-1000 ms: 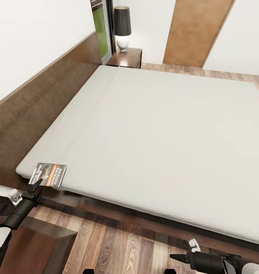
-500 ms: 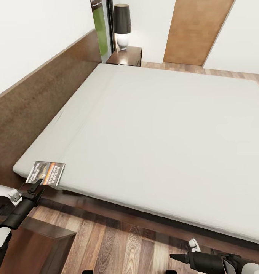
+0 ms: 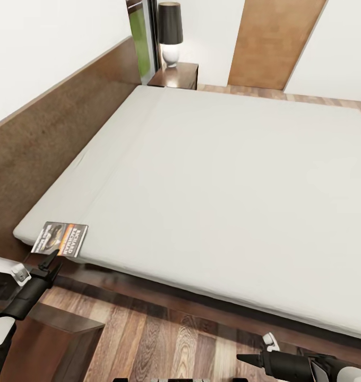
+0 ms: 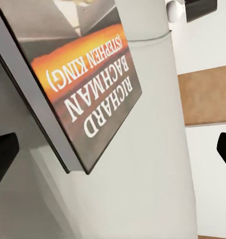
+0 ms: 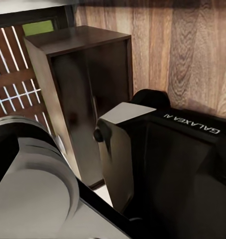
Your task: In the bedroom, move the book from the bed onto either nightstand, and place the two sandals side by side next to the bed.
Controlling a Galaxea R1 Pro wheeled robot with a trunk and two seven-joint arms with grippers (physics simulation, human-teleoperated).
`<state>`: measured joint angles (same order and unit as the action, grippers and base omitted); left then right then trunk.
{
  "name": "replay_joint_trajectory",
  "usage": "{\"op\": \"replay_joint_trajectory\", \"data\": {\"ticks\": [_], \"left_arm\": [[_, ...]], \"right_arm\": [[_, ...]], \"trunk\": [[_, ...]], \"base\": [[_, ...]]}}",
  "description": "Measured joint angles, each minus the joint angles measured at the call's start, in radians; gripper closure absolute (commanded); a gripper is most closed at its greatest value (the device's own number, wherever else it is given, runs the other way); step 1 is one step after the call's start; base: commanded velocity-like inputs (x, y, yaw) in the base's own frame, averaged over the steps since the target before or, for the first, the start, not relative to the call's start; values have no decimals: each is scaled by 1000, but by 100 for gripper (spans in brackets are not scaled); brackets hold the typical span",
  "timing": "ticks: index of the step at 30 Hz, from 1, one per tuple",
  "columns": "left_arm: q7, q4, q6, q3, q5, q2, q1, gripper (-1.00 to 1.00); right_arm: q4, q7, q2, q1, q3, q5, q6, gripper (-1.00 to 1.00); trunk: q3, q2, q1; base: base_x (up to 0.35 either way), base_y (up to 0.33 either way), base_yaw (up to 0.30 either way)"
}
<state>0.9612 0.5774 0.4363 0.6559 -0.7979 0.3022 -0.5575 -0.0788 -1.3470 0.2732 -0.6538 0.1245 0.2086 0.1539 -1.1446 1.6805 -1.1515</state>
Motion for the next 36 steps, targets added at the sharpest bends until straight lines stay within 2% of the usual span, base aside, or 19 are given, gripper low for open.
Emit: {"op": "replay_joint_trajectory", "data": {"ticks": [15, 36], "left_arm": [[1, 0, 1, 0, 0, 0, 0, -100], [3, 0, 0, 1, 0, 1, 0, -100]], "right_arm": [[0, 0, 0, 0, 0, 0, 0, -100], [0, 0, 0, 0, 0, 0, 0, -100]], "trunk": [[-47, 105, -58], [-47, 105, -58]], "base": [[0, 0, 0], [0, 0, 0]]}}
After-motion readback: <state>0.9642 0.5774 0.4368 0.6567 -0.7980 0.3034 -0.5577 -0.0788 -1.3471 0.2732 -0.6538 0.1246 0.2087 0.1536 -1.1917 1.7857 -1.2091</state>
